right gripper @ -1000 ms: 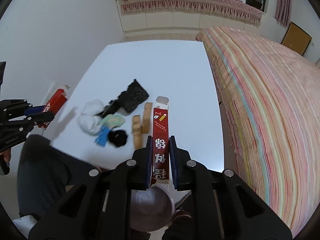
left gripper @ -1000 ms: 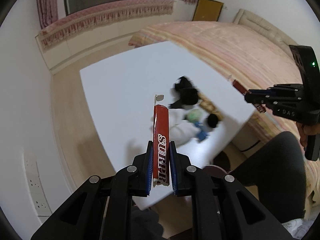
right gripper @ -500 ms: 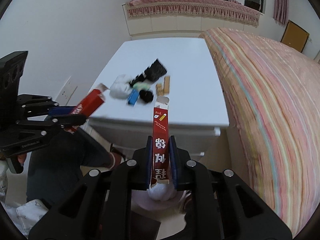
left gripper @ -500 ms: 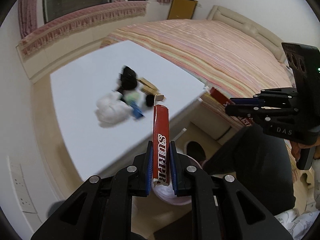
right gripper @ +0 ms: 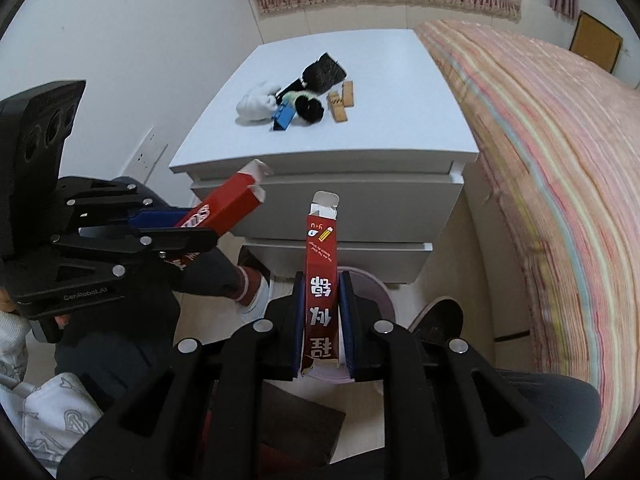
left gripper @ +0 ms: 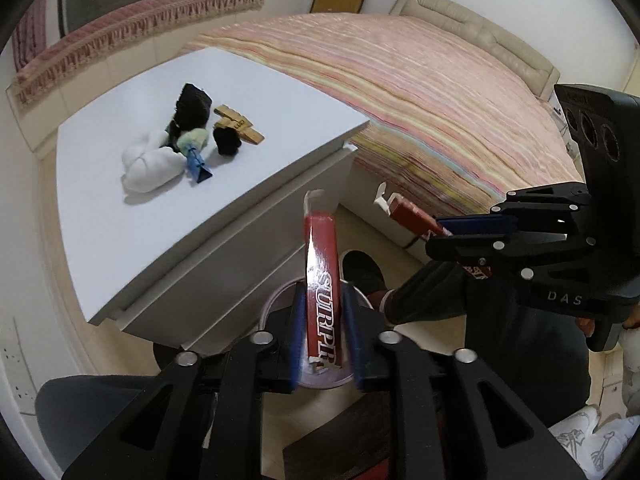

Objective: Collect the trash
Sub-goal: 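Carry both red boxes over the pink wastebasket and open both grippers, then reach the left gripper to the white sock bundle and grasp it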

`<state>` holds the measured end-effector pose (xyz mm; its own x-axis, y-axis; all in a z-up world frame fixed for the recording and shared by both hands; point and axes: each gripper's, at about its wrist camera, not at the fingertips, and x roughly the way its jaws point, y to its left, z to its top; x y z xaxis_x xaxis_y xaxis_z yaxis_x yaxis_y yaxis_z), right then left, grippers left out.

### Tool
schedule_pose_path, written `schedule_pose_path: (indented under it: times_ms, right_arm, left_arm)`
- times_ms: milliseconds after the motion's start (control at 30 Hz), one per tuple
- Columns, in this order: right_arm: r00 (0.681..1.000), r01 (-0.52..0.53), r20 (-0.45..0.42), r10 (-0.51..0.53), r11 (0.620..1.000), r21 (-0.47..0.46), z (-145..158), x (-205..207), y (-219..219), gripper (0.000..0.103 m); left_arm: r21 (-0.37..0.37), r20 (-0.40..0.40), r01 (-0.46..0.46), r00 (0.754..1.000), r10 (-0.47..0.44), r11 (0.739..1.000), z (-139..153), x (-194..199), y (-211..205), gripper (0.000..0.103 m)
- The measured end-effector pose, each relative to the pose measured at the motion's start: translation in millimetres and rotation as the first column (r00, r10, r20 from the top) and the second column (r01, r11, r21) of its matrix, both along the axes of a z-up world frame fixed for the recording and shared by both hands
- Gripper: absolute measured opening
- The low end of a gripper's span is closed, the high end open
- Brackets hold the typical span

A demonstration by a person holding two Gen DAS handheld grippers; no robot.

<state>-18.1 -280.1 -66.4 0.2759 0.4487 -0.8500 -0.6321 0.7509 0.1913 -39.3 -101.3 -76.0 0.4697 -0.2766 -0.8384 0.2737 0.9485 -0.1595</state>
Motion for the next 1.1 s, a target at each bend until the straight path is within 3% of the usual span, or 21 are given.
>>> schedule_pose_path:
  times_ms: [33, 67, 100, 133, 300, 667, 1100]
  right_arm:
    - [1.000, 0.008, 0.005, -0.008, 1.000, 0.000, -1, 1, -2, 0.060]
    - [1.000, 0.020, 0.012, -0.021, 1.000, 0.005, -1, 2, -4, 0.072]
    - [0.999, 0.027, 0.017, -0.027, 1.000, 0.005, -1, 2, -6, 0.085]
    - [0.999, 0.036, 0.022, -0.036, 0.999, -0.002, -1, 3, -6, 0.090]
    - [0.998, 0.066, 0.023, -0.065, 0.998, -0.021, -4, 8, -9, 0.096]
    - [0.999, 0.052, 0.015, -0.052, 0.998, -0.021, -3, 9, 0, 0.098]
    - [0.999, 0.012, 0.053, -0.012, 1.000, 0.003, 28, 31, 27, 0.098]
  left_arm:
    - [-0.002, 0.002, -0.005, 1.000, 0.005, 1.000, 0, 0, 1, 0.057]
    - [-0.002, 0.011, -0.021, 1.000, 0.021, 1.000, 0, 1, 4, 0.074]
    - [-0.003, 0.016, -0.032, 0.999, 0.032, 0.999, 1, 0, 5, 0.078]
    - [-0.002, 0.021, -0.047, 0.999, 0.047, 0.999, 2, -2, 6, 0.084]
    - [0.021, 0.039, -0.112, 0.993, 0.111, 0.993, 4, -3, 18, 0.095]
    - [0.039, 0.062, -0.166, 0.985, 0.163, 0.985, 6, -4, 35, 0.095]
    - [0.037, 0.094, -0.221, 0.972, 0.217, 0.975, 32, 12, 66, 0.095]
